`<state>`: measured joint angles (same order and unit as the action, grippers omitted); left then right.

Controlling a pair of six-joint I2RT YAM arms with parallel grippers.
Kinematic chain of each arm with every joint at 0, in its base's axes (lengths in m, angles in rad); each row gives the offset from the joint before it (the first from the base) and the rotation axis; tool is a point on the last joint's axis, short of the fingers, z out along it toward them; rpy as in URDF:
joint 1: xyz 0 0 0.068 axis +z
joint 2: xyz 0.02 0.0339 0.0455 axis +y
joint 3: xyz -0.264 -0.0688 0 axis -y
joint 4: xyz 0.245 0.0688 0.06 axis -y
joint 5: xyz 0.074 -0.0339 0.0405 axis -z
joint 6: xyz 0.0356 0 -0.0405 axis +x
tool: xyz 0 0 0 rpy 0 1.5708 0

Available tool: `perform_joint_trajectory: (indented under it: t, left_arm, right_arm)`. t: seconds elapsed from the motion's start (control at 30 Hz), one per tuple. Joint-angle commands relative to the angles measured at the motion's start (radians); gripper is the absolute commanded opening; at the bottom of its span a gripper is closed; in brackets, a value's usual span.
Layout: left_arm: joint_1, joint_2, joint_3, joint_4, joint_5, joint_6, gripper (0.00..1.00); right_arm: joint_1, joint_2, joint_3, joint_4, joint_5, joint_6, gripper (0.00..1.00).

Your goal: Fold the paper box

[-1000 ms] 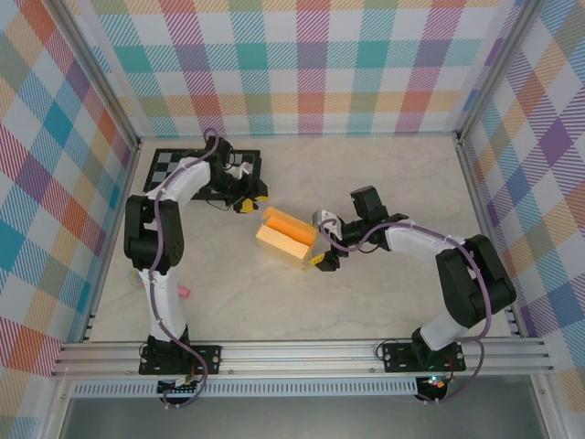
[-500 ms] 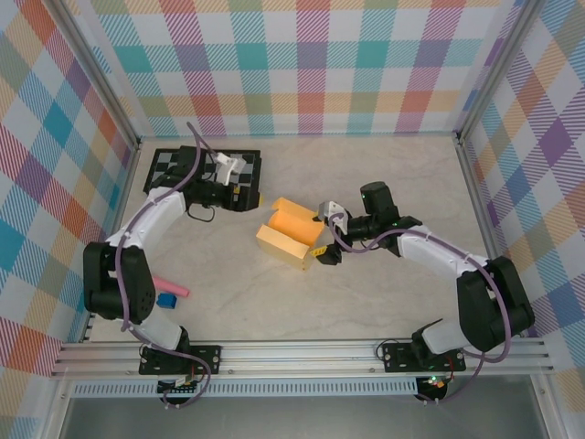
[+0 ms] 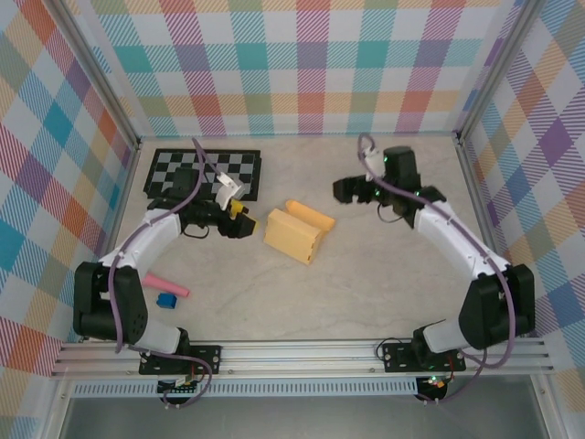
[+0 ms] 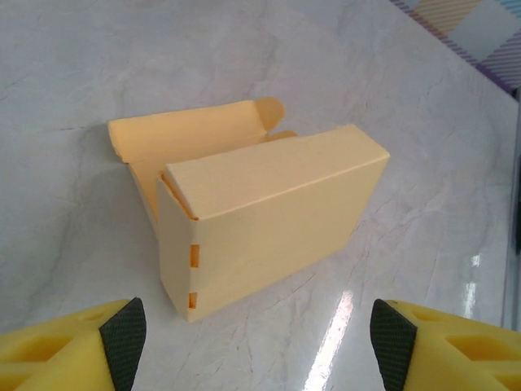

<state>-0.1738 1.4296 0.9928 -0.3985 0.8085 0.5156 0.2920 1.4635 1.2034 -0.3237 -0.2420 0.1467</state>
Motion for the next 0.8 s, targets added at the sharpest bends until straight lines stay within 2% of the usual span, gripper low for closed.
perform_joint_trajectory:
  t: [0.0,0.07,0.1,0.27,0.37,0.53,0.77]
  left_arm:
    - [-0.053,-0.057,-0.056,0.188,-0.164,-0.083,0.75]
    - [-0.061,-0.055,-0.052,0.213,-0.194,-0.149,0.75]
    - [-0.070,-0.053,-0.052,0.221,-0.210,-0.183,0.75]
    - [-0.130,-0.033,-0.097,0.275,-0.235,-0.246,0.75]
    - [-0.132,0.017,-0.083,0.284,-0.270,-0.303,0.75]
    - [-0.134,0.076,-0.051,0.300,-0.299,-0.361,0.75]
    - [-0.162,0.151,-0.014,0.308,-0.290,-0.367,0.75]
  right_arm:
    - [-0.029,0.155,0.102,-0.286,-0.081,0.107,0.83]
    - [-0.068,0.277,0.187,-0.377,-0.181,0.149,0.72]
    - [-0.081,0.327,0.222,-0.408,-0.212,0.169,0.70]
    - [-0.085,0.491,0.346,-0.506,-0.296,0.225,0.68]
    - [-0.083,0.558,0.402,-0.577,-0.299,0.305,0.68]
    - [-0.056,0.616,0.407,-0.574,-0.322,0.477,0.66]
    - [-0.019,0.666,0.423,-0.580,-0.298,0.525,0.56]
